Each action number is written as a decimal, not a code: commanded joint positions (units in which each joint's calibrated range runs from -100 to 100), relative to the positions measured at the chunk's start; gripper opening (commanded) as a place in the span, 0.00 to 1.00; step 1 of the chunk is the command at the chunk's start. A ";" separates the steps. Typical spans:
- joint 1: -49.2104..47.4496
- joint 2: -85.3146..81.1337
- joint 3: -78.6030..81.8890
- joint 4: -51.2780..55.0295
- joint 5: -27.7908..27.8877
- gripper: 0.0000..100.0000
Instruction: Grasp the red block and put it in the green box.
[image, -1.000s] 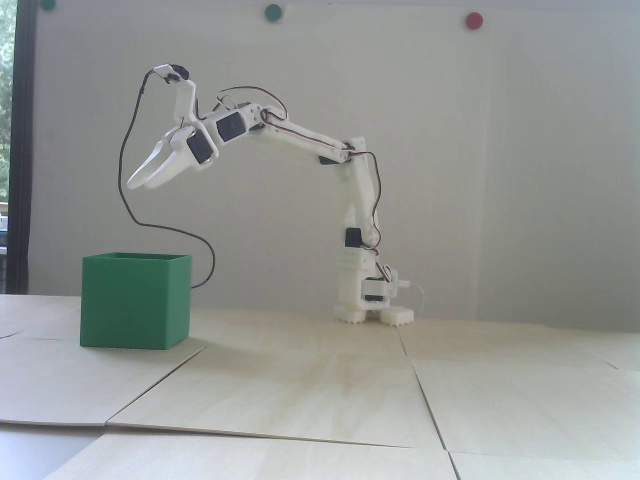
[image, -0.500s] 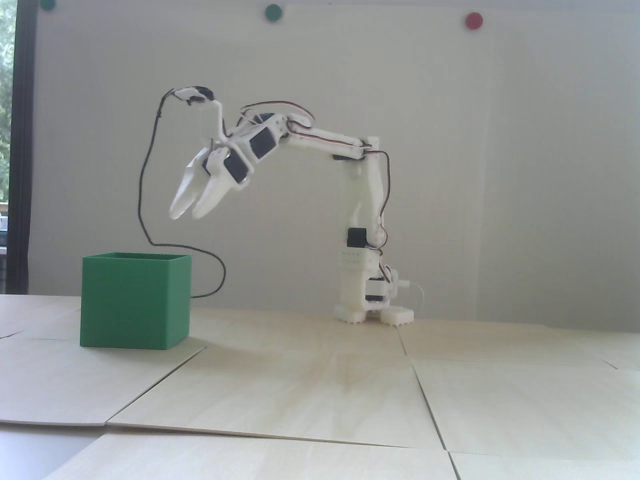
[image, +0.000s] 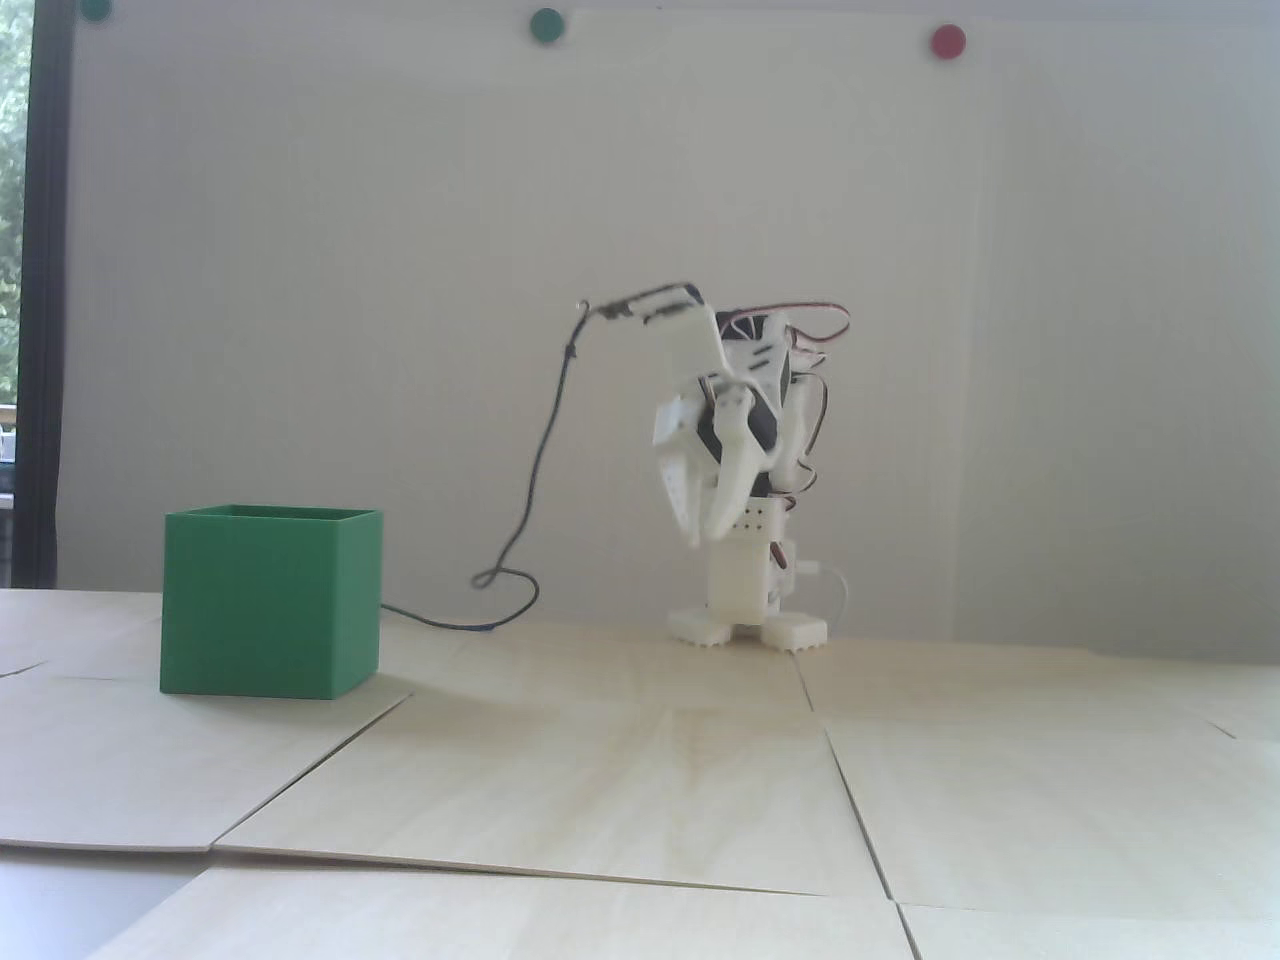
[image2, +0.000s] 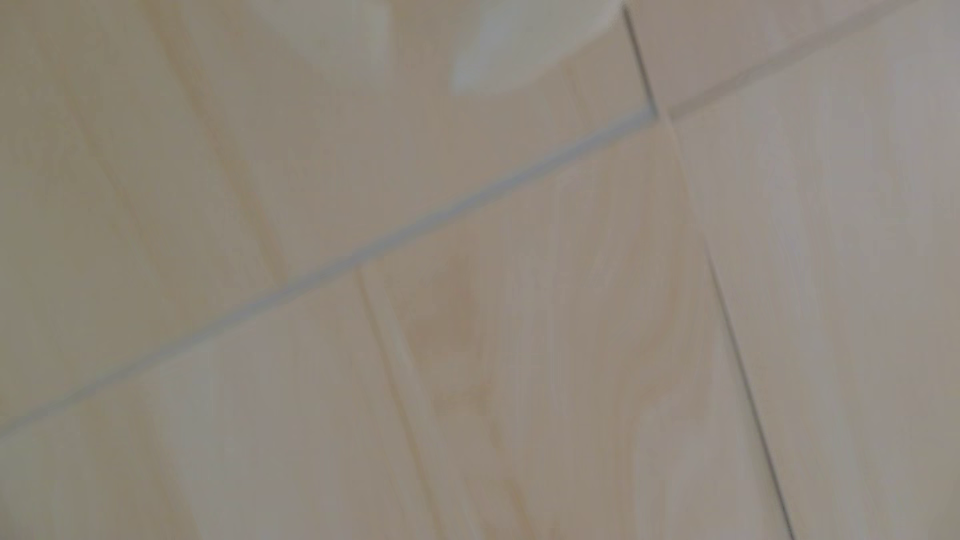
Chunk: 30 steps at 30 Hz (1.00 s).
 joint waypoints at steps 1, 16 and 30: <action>-4.97 -12.58 15.67 7.04 -0.22 0.02; -9.07 -25.92 32.79 23.40 -0.32 0.02; -8.83 -32.32 33.86 32.33 -0.68 0.02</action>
